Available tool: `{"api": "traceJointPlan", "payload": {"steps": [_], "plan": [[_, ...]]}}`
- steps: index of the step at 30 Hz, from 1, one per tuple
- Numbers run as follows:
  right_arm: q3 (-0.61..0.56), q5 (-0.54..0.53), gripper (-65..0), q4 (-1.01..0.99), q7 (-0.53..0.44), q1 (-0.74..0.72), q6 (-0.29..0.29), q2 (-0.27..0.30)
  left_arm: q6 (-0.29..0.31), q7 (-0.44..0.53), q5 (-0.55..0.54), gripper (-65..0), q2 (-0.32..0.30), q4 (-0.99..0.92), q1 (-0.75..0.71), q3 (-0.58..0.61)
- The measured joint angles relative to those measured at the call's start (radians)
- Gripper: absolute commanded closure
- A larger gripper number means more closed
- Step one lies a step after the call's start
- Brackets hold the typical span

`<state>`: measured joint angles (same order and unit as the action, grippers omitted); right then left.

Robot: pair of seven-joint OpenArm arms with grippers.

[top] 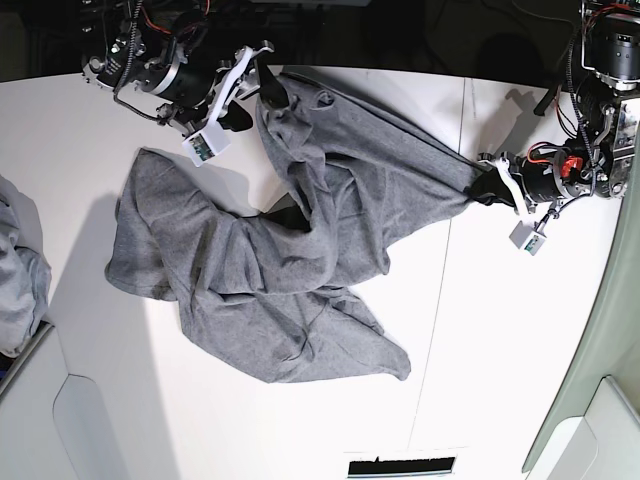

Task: Layout the t-shirt on the table in an organized manner, then fold the t-shirt properly
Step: 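Pull the gathered fabric away from the left gripper with the right gripper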

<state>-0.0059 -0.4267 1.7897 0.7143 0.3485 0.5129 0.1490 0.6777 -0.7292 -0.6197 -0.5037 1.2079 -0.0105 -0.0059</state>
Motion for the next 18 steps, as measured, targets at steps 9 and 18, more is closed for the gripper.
{"api": "traceJointPlan", "payload": {"steps": [9,18], "plan": [[0.247,-0.105,-35.5,0.021,-0.041,-0.055,0.0,0.0,-0.023,0.004,0.023,-1.7,-0.091,-0.003,-0.001,0.0],[0.153,-0.082,-16.3,-0.079,-0.061,-0.054,0.004,0.0,-0.049,0.003,-0.035,-1.7,-0.094,-0.003,-0.001,0.0]]}}
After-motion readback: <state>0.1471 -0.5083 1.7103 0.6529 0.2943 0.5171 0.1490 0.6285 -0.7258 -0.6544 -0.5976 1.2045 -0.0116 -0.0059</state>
